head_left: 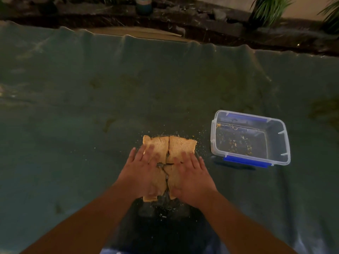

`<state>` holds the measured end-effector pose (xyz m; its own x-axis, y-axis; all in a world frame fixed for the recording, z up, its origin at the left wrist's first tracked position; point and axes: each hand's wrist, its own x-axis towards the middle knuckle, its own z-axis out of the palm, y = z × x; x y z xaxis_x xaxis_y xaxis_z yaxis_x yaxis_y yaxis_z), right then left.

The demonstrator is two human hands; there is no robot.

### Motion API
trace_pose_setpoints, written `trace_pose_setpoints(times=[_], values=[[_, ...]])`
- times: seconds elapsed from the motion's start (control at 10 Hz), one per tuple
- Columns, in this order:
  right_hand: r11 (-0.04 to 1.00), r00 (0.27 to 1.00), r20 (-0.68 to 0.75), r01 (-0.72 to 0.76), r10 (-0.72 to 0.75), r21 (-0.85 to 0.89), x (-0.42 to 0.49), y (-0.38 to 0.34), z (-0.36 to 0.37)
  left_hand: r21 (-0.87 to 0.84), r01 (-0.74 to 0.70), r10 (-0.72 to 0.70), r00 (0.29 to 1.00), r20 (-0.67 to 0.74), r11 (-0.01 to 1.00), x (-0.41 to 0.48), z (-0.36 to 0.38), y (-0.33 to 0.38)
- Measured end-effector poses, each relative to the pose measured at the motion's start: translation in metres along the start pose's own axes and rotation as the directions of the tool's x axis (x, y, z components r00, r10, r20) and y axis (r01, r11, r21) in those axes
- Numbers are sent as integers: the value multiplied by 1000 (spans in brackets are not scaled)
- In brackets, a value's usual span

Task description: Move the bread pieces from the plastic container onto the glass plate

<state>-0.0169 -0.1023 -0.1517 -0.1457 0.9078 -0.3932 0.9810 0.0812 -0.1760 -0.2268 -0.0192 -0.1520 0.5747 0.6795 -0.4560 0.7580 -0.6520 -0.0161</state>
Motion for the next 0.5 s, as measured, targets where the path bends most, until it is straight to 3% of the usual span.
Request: trace_pose_setpoints(times=[0.4, 0.5], values=[[1000, 1000, 20, -24, 24, 1, -3, -3, 1, -35, -6, 7, 1000, 21, 999, -4, -3, 3], [997, 994, -87, -60, 63, 41, 6, -7, -33, -86, 28, -36, 995, -98, 996, 0, -36, 2]])
